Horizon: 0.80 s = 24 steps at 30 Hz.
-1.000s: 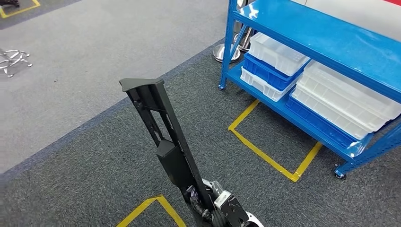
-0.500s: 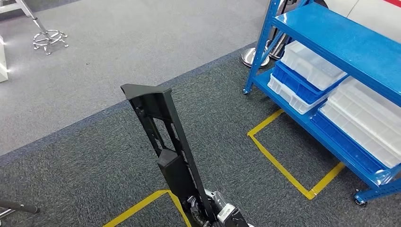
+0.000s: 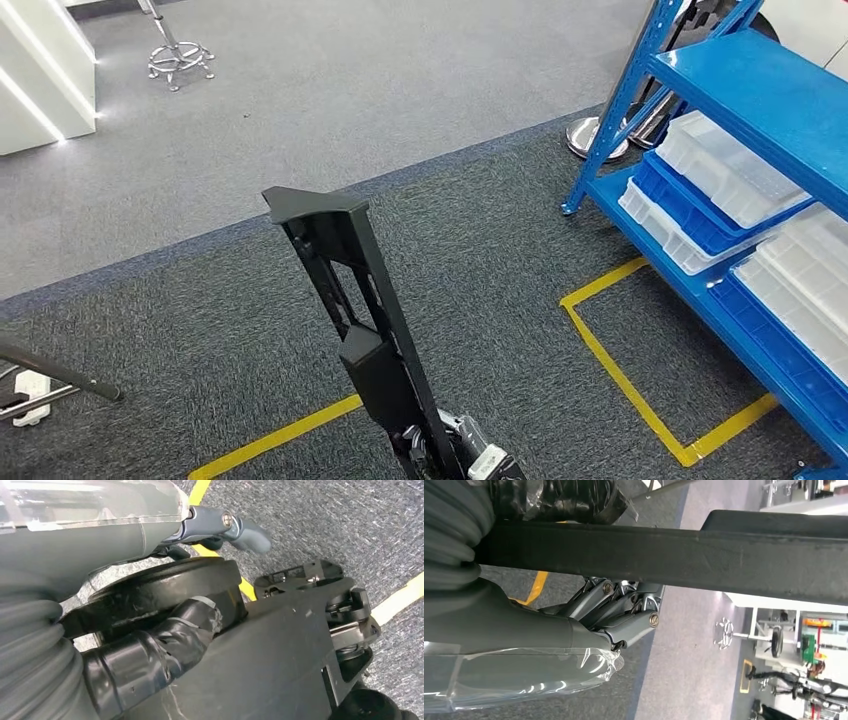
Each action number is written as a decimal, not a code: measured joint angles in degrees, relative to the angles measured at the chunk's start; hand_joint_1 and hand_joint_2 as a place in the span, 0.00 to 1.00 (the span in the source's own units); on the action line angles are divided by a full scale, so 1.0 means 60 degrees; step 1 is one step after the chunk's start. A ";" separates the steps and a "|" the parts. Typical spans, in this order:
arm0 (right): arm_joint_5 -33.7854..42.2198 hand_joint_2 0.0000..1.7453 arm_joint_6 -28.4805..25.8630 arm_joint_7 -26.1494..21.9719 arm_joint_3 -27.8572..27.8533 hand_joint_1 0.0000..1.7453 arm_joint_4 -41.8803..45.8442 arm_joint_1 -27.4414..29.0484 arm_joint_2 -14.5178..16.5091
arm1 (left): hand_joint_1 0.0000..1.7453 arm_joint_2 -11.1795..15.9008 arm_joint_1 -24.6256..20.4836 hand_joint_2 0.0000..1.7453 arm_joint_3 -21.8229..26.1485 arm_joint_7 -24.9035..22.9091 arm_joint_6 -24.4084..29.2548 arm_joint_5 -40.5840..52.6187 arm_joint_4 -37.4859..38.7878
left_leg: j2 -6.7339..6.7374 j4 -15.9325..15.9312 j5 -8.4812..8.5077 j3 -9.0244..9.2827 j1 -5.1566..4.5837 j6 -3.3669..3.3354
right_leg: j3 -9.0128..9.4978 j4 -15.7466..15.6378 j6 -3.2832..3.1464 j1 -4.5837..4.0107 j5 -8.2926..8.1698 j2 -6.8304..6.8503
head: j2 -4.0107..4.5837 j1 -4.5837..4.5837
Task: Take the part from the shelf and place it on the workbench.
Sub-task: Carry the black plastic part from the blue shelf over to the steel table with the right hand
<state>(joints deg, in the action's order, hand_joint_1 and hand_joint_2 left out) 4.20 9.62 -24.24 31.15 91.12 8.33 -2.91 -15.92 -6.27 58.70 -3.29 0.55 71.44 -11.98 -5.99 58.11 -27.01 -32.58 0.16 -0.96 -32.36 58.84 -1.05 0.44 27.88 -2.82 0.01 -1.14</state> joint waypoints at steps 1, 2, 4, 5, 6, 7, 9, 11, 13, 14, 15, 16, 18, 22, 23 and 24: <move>0.0004 1.00 -0.0001 -0.0002 0.0016 1.00 0.0025 0.0000 -0.0007 | 0.00 0.0000 0.0000 1.00 -0.0002 -0.0002 0.0005 0.0003 0.0000 | 0.0081 0.0068 -0.0059 -0.0023 -0.0024 0.0053 | 0.0063 -0.0082 -0.0015 0.0044 -0.0023 0.0096 | 0.0001 0.0015; 0.0011 1.00 -0.0001 -0.0006 0.0036 1.00 0.0054 0.0002 -0.0011 | 0.00 0.0004 -0.0004 1.00 -0.0004 -0.0005 0.0012 0.0005 0.0000 | 0.0244 0.0296 -0.0215 -0.0116 -0.0048 0.0105 | 0.0126 -0.0163 -0.0036 0.0090 -0.0045 0.0212 | 0.0002 0.0045; 0.0026 1.00 -0.0002 -0.0017 0.0068 1.00 0.0094 0.0024 -0.0022 | 0.00 0.0016 -0.0042 1.00 -0.0006 -0.0008 0.0023 0.0005 0.0000 | 0.0658 0.1296 -0.0774 -0.0542 -0.0048 0.0219 | 0.0197 -0.0230 -0.0079 0.0111 -0.0042 0.0465 | 0.0001 0.0098; 0.0032 1.00 -0.0003 -0.0021 0.0078 1.00 0.0107 0.0039 -0.0029 | 0.00 0.0025 -0.0072 1.00 -0.0006 -0.0007 0.0026 0.0005 -0.0001 | 0.0763 0.1886 -0.1035 -0.0804 -0.0027 0.0274 | 0.0207 -0.0227 -0.0091 0.0108 -0.0026 0.0608 | 0.0001 0.0108; 0.0035 1.00 -0.0004 -0.0022 0.0086 1.00 0.0110 0.0053 -0.0039 | 0.00 0.0032 -0.0096 1.00 -0.0006 -0.0005 0.0026 0.0005 -0.0002 | 0.0813 0.2310 -0.1169 -0.0980 -0.0002 0.0324 | 0.0216 -0.0223 -0.0090 0.0108 -0.0006 0.0737 | 0.0001 0.0107; 0.0038 1.00 -0.0005 -0.0022 0.0092 1.00 0.0111 0.0060 -0.0050 | 0.00 0.0039 -0.0108 1.00 -0.0006 -0.0004 0.0026 0.0005 -0.0003 | 0.0842 0.2435 -0.1125 -0.1013 0.0027 0.0367 | 0.0225 -0.0216 -0.0078 0.0111 0.0013 0.0852 | 0.0000 0.0108; 0.0047 1.00 -0.0005 -0.0024 0.0103 1.00 0.0121 0.0060 -0.0067 | 0.00 0.0057 -0.0074 1.00 -0.0007 -0.0010 0.0026 0.0010 -0.0004 | 0.0987 0.1693 -0.0576 -0.0609 0.0088 0.0427 | 0.0259 -0.0185 -0.0022 0.0128 0.0065 0.1037 | 0.0000 0.0108; 0.0074 1.00 -0.0007 -0.0026 0.0105 1.00 0.0148 0.0053 -0.0079 | 0.00 0.0066 -0.0007 1.00 -0.0010 -0.0020 0.0021 0.0015 -0.0002 | 0.1357 0.0517 -0.0112 -0.0038 0.0075 0.0415 | 0.0274 -0.0113 0.0075 0.0103 0.0141 0.1180 | 0.0001 0.0107; 0.0126 1.00 -0.0009 -0.0034 0.0105 1.00 0.0182 0.0041 -0.0089 | 0.00 0.0060 0.0029 1.00 -0.0015 0.0001 0.0011 0.0016 0.0000 | 0.1548 0.0030 -0.0074 0.0139 0.0026 0.0268 | 0.0250 -0.0059 0.0170 0.0035 0.0181 0.1324 | 0.0000 0.0095; 0.0153 1.00 -0.0004 -0.0038 0.0105 1.00 0.0196 0.0029 -0.0093 | 0.00 0.0059 0.0032 1.00 -0.0016 0.0022 0.0005 0.0016 0.0000 | 0.1478 -0.0007 -0.0084 0.0114 0.0012 0.0168 | 0.0244 -0.0048 0.0208 0.0012 0.0183 0.1415 | 0.0000 0.0090; 0.0177 1.00 0.0007 -0.0042 0.0105 1.00 0.0205 0.0005 -0.0097 | 0.00 0.0058 0.0036 1.00 -0.0017 0.0052 0.0000 0.0015 0.0000 | 0.1395 -0.0008 -0.0064 0.0095 0.0020 0.0078 | 0.0249 -0.0052 0.0257 0.0013 0.0198 0.1472 | -0.0001 0.0087; 0.0197 1.00 0.0024 -0.0042 0.0105 1.00 0.0210 -0.0030 -0.0099 | 0.00 0.0057 0.0039 1.00 -0.0017 0.0081 -0.0005 0.0013 0.0000 | 0.1309 -0.0037 -0.0043 0.0100 0.0028 0.0010 | 0.0239 0.0009 0.0304 0.0027 0.0267 0.1401 | -0.0001 0.0088; 0.0246 1.00 0.0090 -0.0021 0.0105 1.00 0.0215 -0.0119 -0.0101 | 0.00 0.0055 0.0036 1.00 -0.0017 0.0128 -0.0017 0.0008 0.0000 | 0.1156 -0.0097 0.0007 0.0128 0.0055 -0.0122 | -0.0024 0.0618 0.0375 0.0071 0.0671 0.0994 | -0.0001 0.0081; 0.0328 1.00 0.0444 0.0121 0.0105 1.00 0.0139 -0.0279 -0.0099 | 0.00 0.0053 0.0036 1.00 -0.0017 0.0176 -0.0048 -0.0011 0.0000 | 0.0789 -0.0087 0.0017 0.0121 0.0016 -0.0195 | -0.1093 0.2656 0.0345 0.0060 0.1337 0.0535 | -0.0001 0.0075; 0.0329 1.00 0.0564 0.0152 0.0105 1.00 0.0105 -0.0338 -0.0094 | 0.00 0.0053 0.0036 1.00 -0.0017 0.0181 -0.0060 -0.0017 0.0000 | 0.0661 -0.0079 0.0016 0.0135 0.0004 -0.0195 | -0.1091 0.2540 0.0310 0.0056 0.1099 0.0507 | 0.0000 0.0076; 0.0322 1.00 0.0673 0.0175 0.0105 1.00 0.0074 -0.0404 -0.0086 | 0.00 0.0053 0.0036 1.00 -0.0017 0.0184 -0.0076 -0.0021 0.0000 | 0.0533 -0.0072 0.0011 0.0155 -0.0004 -0.0194 | -0.0924 0.2077 0.0264 0.0052 0.0720 0.0449 | 0.0001 0.0075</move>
<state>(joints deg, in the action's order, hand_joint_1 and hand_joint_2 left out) 6.13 13.66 -23.19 31.78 91.56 5.90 -3.43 -15.61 -6.06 58.60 -2.19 0.09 71.32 -11.98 -2.80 57.68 -26.94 -31.65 0.13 -2.12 -37.90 71.31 0.53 0.75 32.20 -0.12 0.02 -0.69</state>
